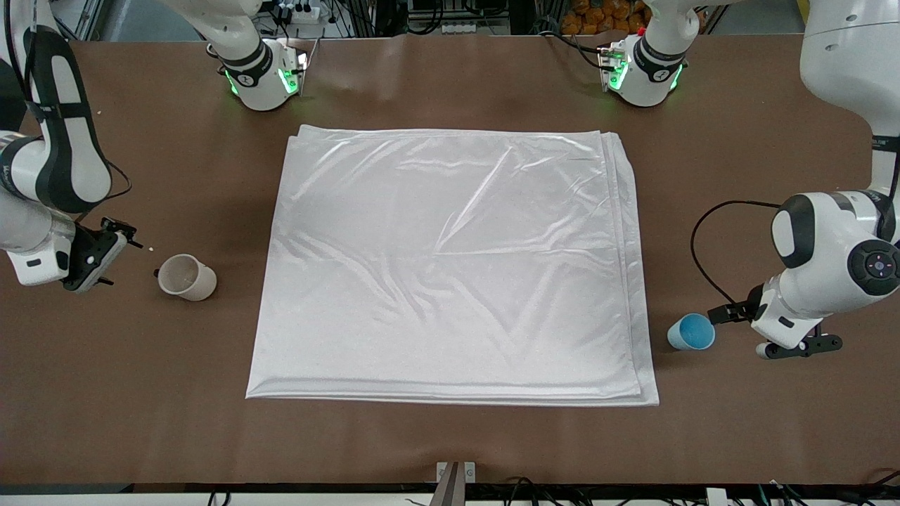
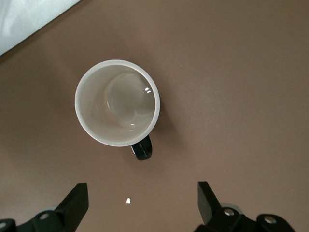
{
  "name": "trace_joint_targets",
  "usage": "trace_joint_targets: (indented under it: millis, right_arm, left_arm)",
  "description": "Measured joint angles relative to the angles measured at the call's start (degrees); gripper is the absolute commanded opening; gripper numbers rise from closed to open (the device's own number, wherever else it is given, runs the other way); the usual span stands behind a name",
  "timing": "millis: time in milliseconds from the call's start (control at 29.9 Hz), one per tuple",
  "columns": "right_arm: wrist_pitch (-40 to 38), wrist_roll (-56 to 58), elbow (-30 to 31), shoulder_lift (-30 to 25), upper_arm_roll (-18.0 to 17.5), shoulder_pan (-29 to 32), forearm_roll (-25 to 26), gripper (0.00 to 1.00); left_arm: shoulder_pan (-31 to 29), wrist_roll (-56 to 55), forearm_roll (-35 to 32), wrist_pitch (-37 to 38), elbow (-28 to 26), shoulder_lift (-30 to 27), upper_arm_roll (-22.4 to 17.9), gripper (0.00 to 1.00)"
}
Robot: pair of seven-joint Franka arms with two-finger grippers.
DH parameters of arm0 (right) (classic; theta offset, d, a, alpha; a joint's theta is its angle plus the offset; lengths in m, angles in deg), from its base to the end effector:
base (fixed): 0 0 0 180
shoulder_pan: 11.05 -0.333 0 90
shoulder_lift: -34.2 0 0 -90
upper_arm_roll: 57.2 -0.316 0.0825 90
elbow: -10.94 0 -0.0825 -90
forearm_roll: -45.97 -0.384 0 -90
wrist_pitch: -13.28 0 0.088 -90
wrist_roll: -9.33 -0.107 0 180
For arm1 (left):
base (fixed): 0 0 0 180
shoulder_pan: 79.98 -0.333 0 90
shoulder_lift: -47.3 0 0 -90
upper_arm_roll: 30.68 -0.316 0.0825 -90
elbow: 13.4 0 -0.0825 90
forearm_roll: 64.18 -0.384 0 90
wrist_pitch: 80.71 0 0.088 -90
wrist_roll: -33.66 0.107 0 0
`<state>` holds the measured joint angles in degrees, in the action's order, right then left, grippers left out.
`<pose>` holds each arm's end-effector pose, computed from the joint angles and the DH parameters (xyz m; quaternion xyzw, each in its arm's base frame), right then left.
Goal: Place blue cup into white mug on cloth
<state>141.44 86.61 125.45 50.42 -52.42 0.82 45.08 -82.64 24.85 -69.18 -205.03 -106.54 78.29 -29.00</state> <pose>0.5710 -0.1687 0.3151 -0.8648 -0.5016 0.0191 0.0121 0.6858 0.0176 0.3078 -0.9976 -0.0629 -0.0038 0.0283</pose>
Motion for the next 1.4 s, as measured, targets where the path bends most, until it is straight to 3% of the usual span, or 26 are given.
trace_joint_targets:
  millis: [701, 1303, 1403]
  right_arm:
    - [11.9, 12.3, 5.3, 6.1, 0.0, 0.2, 0.0, 1.0]
    - [13.6, 16.4, 5.3, 8.3, -0.3, 0.2, 0.0, 0.83]
    - [13.6, 16.4, 5.3, 8.3, -0.5, 0.2, 0.0, 0.69]
  left_arm:
    - [0.0, 0.0, 0.0, -2.0, 0.9, 3.0, 0.0, 1.0]
    - [0.2, 0.0, 0.0, -2.1, 1.0, 4.8, 0.1, 1.0]
    - [0.2, 0.0, 0.0, -2.1, 1.0, 5.5, 0.1, 0.93]
